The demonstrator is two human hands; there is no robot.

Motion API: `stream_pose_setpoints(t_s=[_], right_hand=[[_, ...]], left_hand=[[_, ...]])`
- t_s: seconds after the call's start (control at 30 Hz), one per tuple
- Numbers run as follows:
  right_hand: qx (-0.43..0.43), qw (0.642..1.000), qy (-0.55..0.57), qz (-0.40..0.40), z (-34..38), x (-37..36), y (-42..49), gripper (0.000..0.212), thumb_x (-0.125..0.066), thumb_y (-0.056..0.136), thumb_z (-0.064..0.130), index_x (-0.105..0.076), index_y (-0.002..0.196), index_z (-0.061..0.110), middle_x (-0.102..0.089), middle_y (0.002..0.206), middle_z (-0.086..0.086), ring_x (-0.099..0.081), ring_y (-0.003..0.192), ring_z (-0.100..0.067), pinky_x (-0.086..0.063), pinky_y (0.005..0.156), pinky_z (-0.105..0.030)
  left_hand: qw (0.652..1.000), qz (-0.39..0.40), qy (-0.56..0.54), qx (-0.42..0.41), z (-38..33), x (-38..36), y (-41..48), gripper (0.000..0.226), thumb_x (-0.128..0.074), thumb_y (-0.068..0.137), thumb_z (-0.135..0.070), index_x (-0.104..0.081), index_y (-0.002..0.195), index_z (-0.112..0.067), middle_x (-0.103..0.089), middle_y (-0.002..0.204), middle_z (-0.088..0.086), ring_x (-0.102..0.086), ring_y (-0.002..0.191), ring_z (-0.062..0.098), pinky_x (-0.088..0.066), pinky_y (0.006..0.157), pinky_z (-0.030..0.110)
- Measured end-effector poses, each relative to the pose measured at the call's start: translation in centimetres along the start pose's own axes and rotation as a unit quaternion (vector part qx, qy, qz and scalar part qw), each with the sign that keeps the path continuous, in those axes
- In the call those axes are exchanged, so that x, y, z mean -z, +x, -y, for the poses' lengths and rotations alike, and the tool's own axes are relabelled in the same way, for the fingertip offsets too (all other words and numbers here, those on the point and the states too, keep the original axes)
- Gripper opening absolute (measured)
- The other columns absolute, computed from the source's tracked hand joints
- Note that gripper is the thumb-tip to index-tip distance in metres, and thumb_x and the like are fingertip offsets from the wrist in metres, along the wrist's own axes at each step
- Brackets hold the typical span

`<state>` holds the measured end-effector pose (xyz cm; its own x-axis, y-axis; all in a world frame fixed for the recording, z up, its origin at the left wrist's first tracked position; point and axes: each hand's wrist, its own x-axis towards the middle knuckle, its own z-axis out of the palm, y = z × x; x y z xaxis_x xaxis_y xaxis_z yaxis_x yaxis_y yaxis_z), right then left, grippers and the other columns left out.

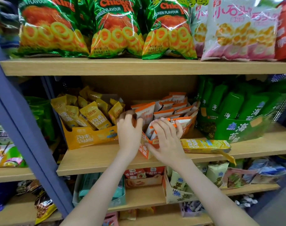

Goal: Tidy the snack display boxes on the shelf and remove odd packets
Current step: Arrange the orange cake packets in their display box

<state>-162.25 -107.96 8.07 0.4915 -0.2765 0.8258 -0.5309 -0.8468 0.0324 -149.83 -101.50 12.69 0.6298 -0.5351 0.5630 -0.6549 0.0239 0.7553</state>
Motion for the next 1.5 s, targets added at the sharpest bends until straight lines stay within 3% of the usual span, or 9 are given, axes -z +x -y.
stream_pose_setpoints(t_s=[0.1,0.3,0.47,0.57,0.77,0.93,1.2,1.37,1.5], right_hand=[[0.002,1.000,0.004,-0.001,-0.1,-0.1,0.1,0.061,-0.059,0.082,0.046,-0.042,0.132,0.017,-0.042,0.137,0.000,-0.036,0.134,-0.022,-0.007,0.117,-0.045],[-0.001,1.000,0.000,0.014,0.1,0.3,0.2,0.061,-0.060,0.082,0.047,-0.043,0.131,0.015,-0.047,0.134,-0.003,-0.036,0.134,-0.024,-0.004,0.116,-0.045],[-0.036,0.999,0.006,0.032,1.7,1.8,-0.3,0.062,-0.049,0.091,0.049,-0.039,0.143,0.016,-0.040,0.149,-0.007,-0.022,0.144,-0.022,0.005,0.115,-0.045],[-0.040,0.987,0.149,0.034,4.7,3.4,-1.7,0.054,-0.043,0.098,0.041,-0.038,0.146,0.015,-0.037,0.150,-0.004,-0.024,0.143,-0.020,-0.010,0.116,-0.039],[-0.216,0.859,0.379,0.267,10.0,3.6,-5.9,0.022,-0.055,0.098,0.022,-0.067,0.114,0.013,-0.058,0.098,0.013,-0.052,0.094,0.000,-0.036,0.080,-0.008],[-0.349,0.776,0.396,0.345,9.7,2.6,-9.8,0.028,-0.064,0.090,0.007,-0.062,0.078,0.032,-0.063,0.080,0.015,-0.057,0.077,-0.003,-0.044,0.073,-0.024],[-0.496,0.650,0.439,0.372,9.8,1.6,-12.0,0.019,-0.054,0.096,0.005,-0.062,0.083,0.016,-0.063,0.085,-0.008,-0.056,0.077,-0.016,-0.045,0.062,-0.023],[-0.549,0.562,0.522,0.332,9.1,0.9,-11.5,0.016,-0.055,0.095,0.005,-0.065,0.086,0.013,-0.067,0.080,-0.001,-0.060,0.078,-0.014,-0.048,0.068,-0.024],[-0.469,0.539,0.612,0.339,8.8,0.9,-11.5,0.032,-0.061,0.090,0.030,-0.061,0.119,0.015,-0.066,0.113,-0.001,-0.062,0.105,-0.014,-0.051,0.091,-0.033]], left_hand=[[0.986,-0.035,-0.145,-0.080,-1.4,1.2,-0.4,0.008,-0.052,0.100,-0.023,-0.052,0.103,-0.016,-0.062,0.096,-0.004,-0.062,0.091,0.009,-0.050,0.072,0.021],[0.932,-0.116,-0.314,-0.138,-3.3,5.4,-0.7,0.015,-0.039,0.102,-0.002,-0.039,0.112,-0.013,-0.053,0.102,-0.005,-0.058,0.096,-0.002,-0.047,0.081,0.016],[0.959,-0.050,-0.276,-0.030,0.0,8.7,-4.2,0.012,-0.038,0.105,-0.019,-0.048,0.109,-0.026,-0.059,0.093,-0.015,-0.058,0.085,0.003,-0.047,0.074,0.021],[0.982,0.064,-0.174,0.038,3.6,9.5,-8.0,0.011,-0.043,0.103,-0.032,-0.054,0.101,-0.034,-0.064,0.085,-0.008,-0.060,0.074,0.014,-0.046,0.064,0.034],[0.961,0.248,-0.038,0.116,8.5,9.9,-14.4,0.034,-0.045,0.096,-0.043,-0.059,0.120,-0.023,-0.066,0.083,0.009,-0.057,0.068,0.015,-0.042,0.064,0.034],[0.933,0.333,-0.028,0.132,10.4,9.5,-17.6,0.022,-0.052,0.099,-0.028,-0.062,0.117,-0.020,-0.065,0.086,-0.006,-0.056,0.074,-0.005,-0.039,0.064,0.015],[0.911,0.368,0.010,0.186,9.8,9.1,-19.5,0.008,-0.046,0.102,-0.034,-0.047,0.109,-0.032,-0.064,0.093,-0.007,-0.057,0.083,0.011,-0.041,0.070,0.028],[0.902,0.377,0.141,0.155,9.0,8.1,-19.8,0.075,-0.076,0.078,-0.047,-0.030,0.131,-0.020,-0.060,0.114,-0.002,-0.060,0.101,0.020,-0.052,0.078,0.039],[0.924,0.248,-0.048,0.288,8.8,7.7,-19.5,0.036,-0.067,0.091,-0.031,-0.038,0.111,-0.024,-0.059,0.097,-0.010,-0.062,0.091,0.012,-0.049,0.069,0.016]])
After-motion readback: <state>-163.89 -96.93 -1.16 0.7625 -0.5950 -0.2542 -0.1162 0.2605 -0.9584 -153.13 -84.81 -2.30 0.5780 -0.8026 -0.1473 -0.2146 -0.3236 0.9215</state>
